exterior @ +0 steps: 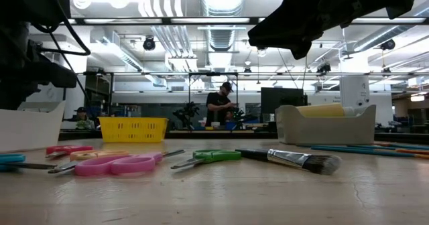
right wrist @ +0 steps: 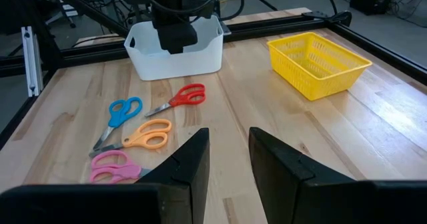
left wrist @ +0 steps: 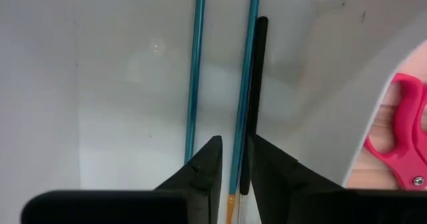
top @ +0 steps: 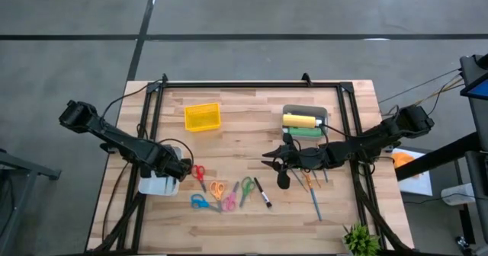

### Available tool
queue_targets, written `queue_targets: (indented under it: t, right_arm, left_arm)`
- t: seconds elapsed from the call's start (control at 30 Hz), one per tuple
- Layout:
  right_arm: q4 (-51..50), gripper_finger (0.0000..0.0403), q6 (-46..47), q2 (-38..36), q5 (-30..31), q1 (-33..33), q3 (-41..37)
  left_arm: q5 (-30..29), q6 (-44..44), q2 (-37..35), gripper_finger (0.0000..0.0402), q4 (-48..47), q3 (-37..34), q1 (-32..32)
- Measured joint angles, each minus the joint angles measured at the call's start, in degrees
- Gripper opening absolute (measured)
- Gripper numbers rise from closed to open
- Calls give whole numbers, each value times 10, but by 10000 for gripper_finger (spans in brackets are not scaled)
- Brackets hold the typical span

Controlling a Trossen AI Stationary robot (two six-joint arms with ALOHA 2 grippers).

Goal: Pick & Place Paint Supplies
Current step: Put the black foundation brush into the white bin

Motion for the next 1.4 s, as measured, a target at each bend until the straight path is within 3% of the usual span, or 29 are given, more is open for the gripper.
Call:
queue_targets:
  t: [0.2, 0.43, 0.6, 0.73, 0.9, 1.27, 1.4]
  right_arm:
    - [0, 103, 0, 0, 0, 0, 0]
    - [0, 103, 0, 0, 0, 0, 0]
    - [0, 103, 0, 0, 0, 0, 0]
    - [0, 103, 0, 0, 0, 0, 0]
    - [0, 103, 0, 0, 0, 0, 0]
    - [0, 103, 0, 0, 0, 0, 0]
    - [0, 103, 0, 0, 0, 0, 0]
  left_arm:
    - [0, 8, -1, 77, -13, 15, 0]
    - [-21, 32, -1, 77, -102, 97, 0]
    - [-97, 41, -1, 77, -157, 164, 0]
    - [-195, 119, -1, 77, -153, 204, 0]
    - [-309, 266, -1, 77, -82, 218, 2]
    - [-450, 664, -1, 77, 206, 157, 6]
    - [-470, 783, -1, 77, 343, 113, 15]
